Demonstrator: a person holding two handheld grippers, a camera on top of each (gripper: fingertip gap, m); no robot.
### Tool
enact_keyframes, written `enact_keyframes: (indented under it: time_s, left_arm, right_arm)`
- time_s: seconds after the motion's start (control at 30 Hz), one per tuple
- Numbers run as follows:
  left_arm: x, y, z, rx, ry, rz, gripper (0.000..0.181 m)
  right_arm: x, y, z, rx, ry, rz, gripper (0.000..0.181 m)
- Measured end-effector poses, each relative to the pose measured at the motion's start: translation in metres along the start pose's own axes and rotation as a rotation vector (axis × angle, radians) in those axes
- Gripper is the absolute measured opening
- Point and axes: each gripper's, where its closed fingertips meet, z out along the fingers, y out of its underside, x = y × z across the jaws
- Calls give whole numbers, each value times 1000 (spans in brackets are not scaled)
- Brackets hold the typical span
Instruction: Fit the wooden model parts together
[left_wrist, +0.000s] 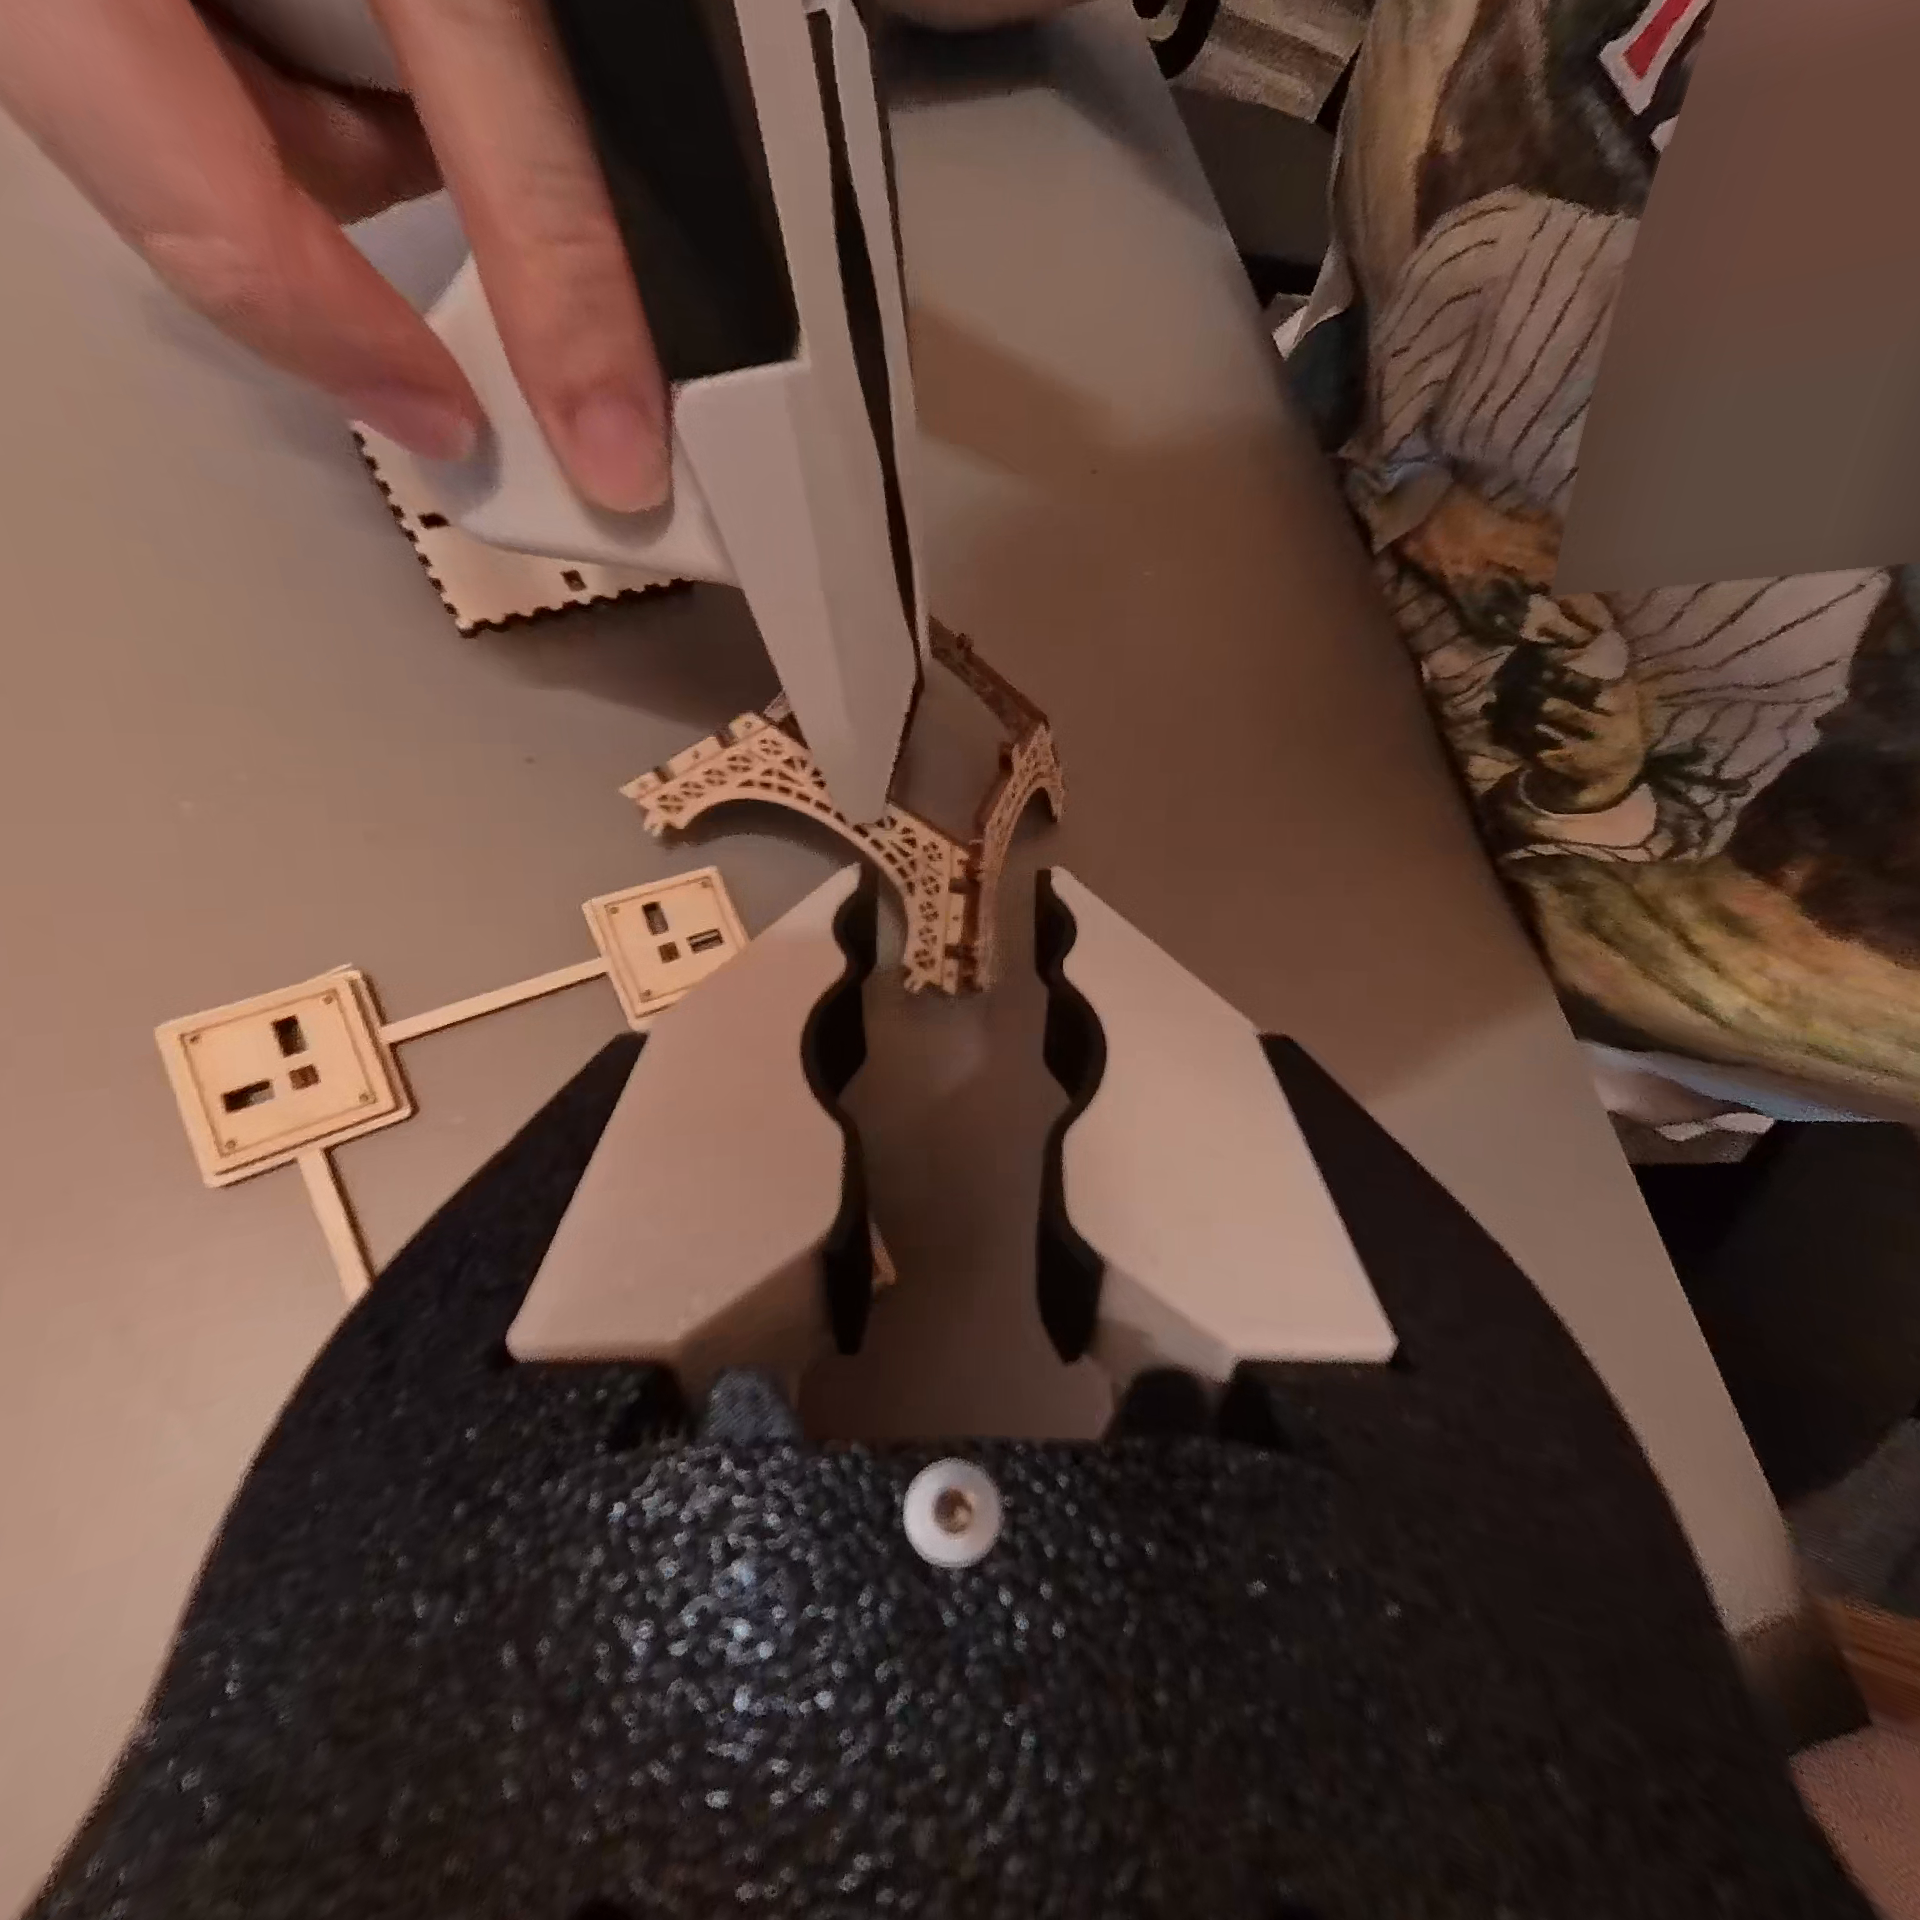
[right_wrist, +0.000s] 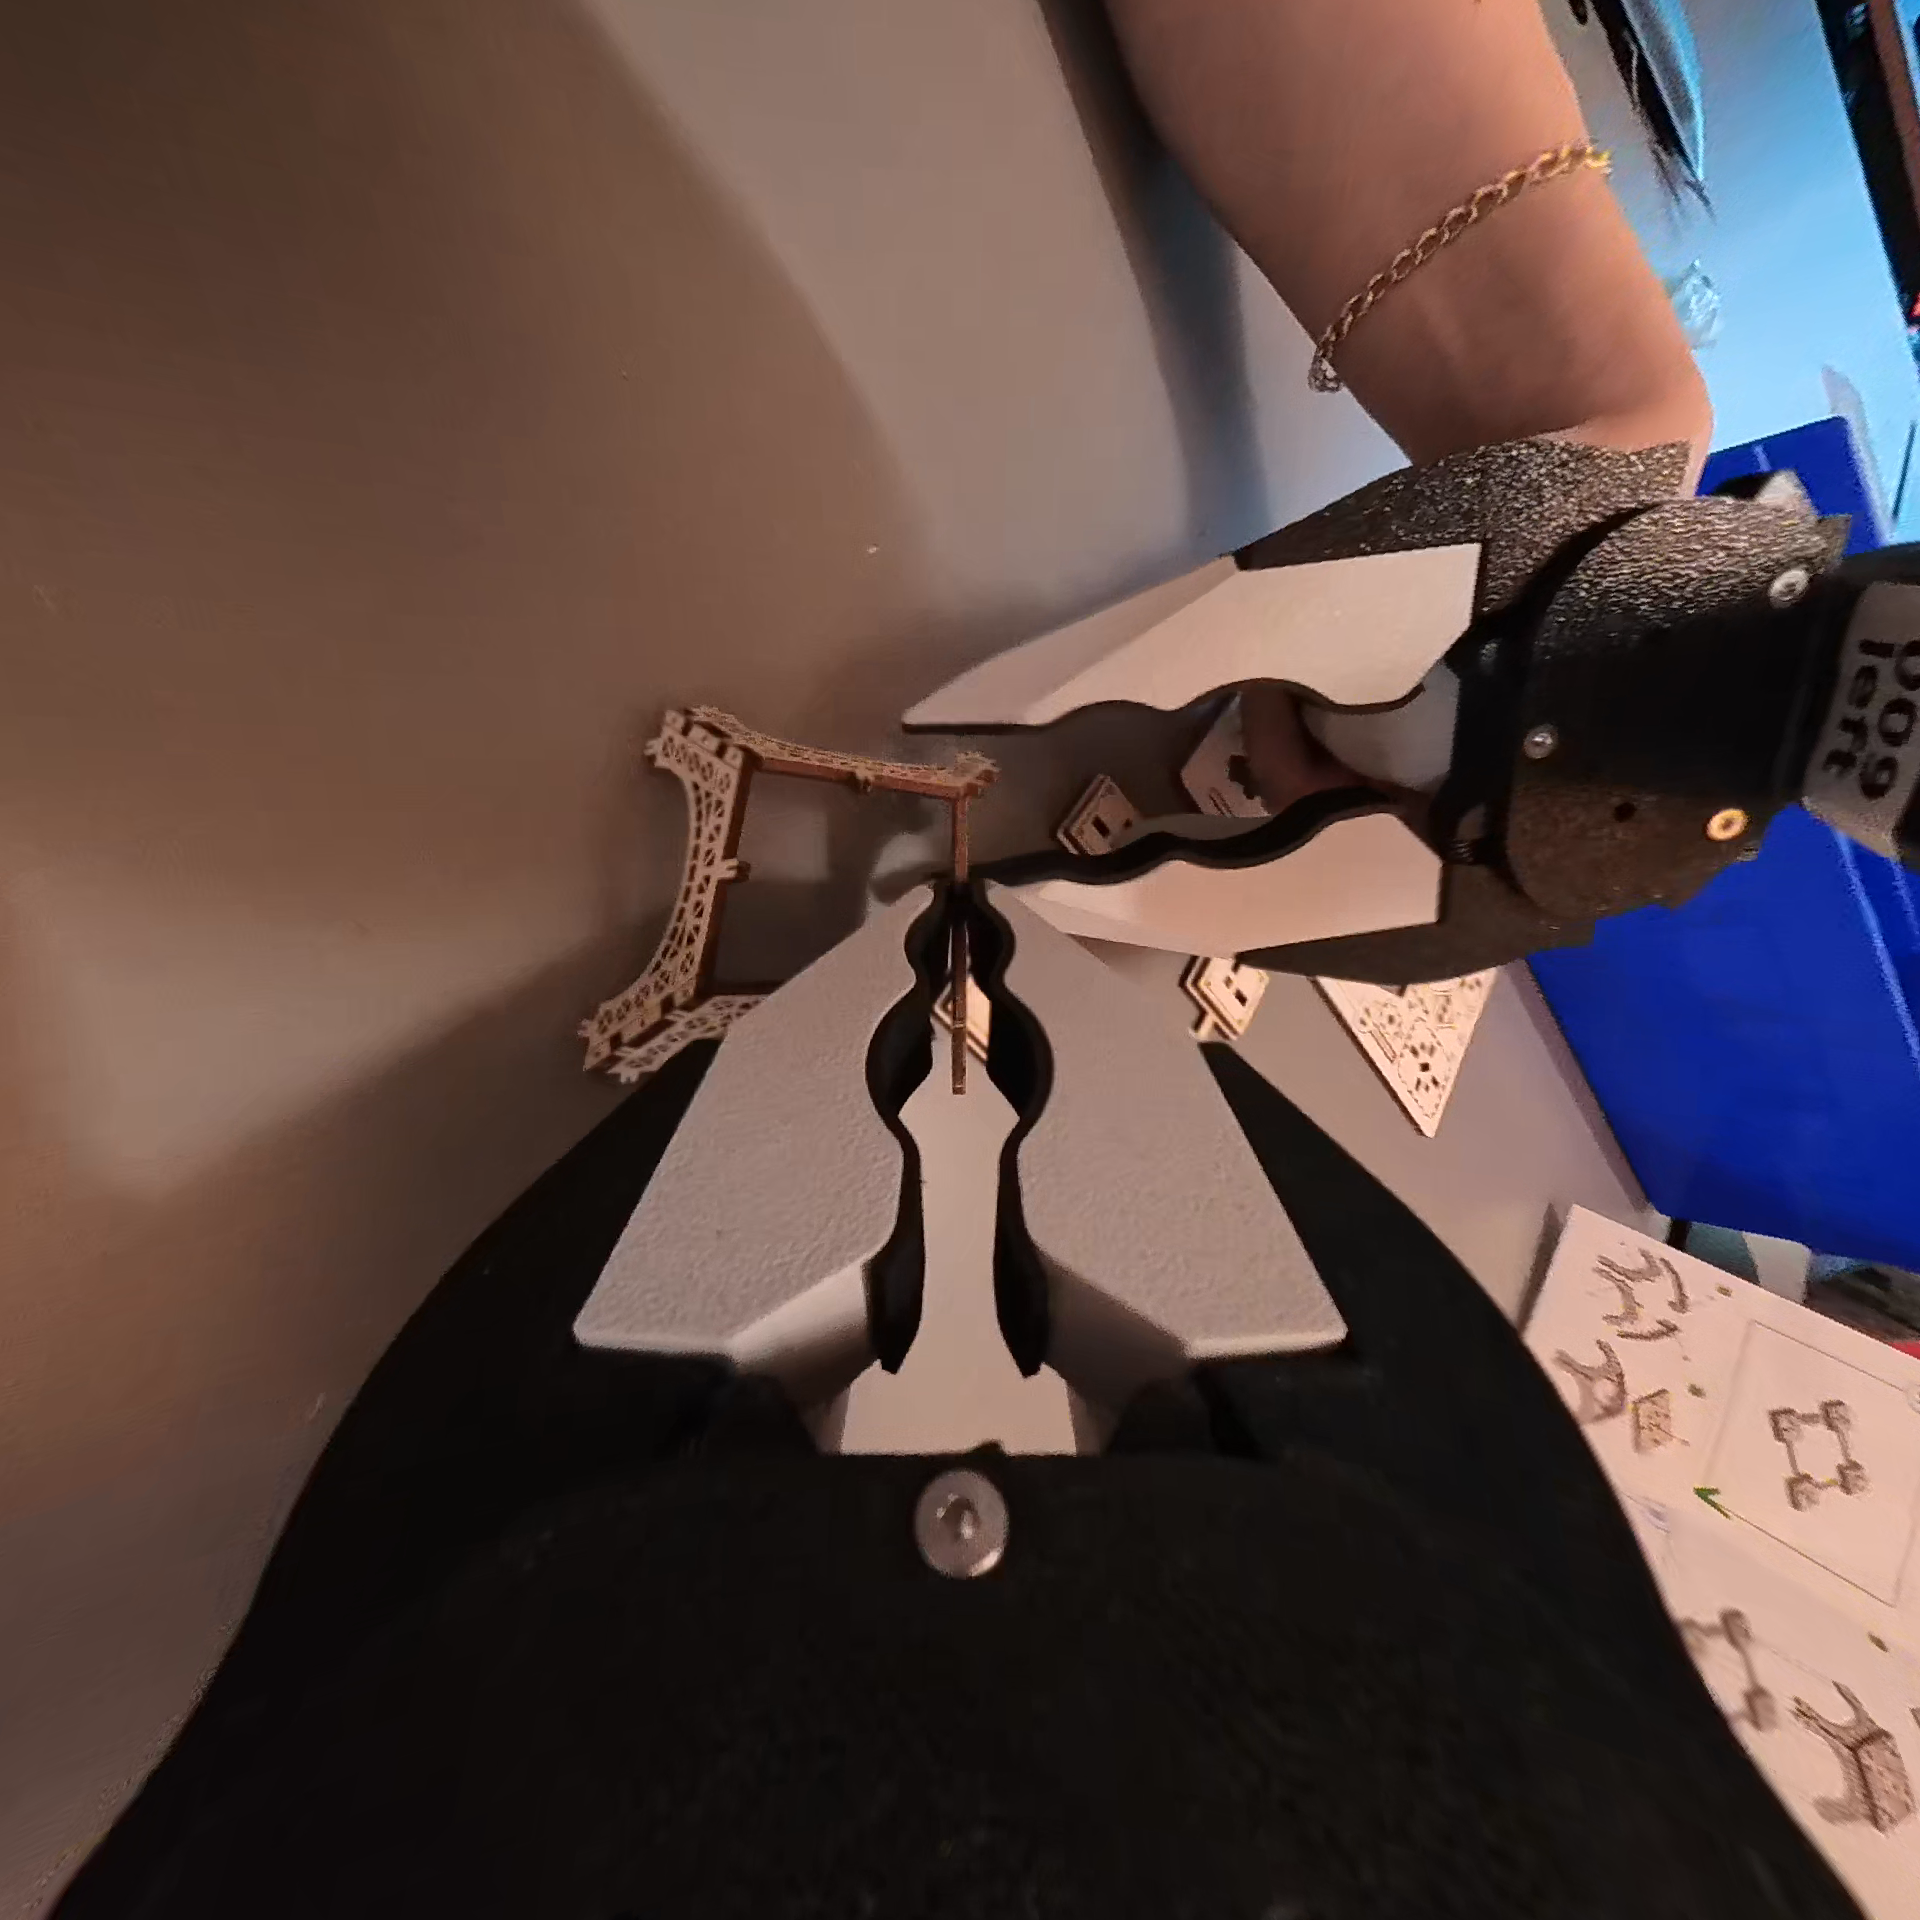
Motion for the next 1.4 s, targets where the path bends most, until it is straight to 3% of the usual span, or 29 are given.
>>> enact_keyframes:
  time_s: [0.33,1.4]
  left_arm:
    - [0,3,-5,25,17,-49,21]
    - [7,4,-5,18,41,-12,15]
  right_arm:
    - [-2,7,-1,-12,87,-48,0]
    - [-13,1,2,19,57,-53,0]
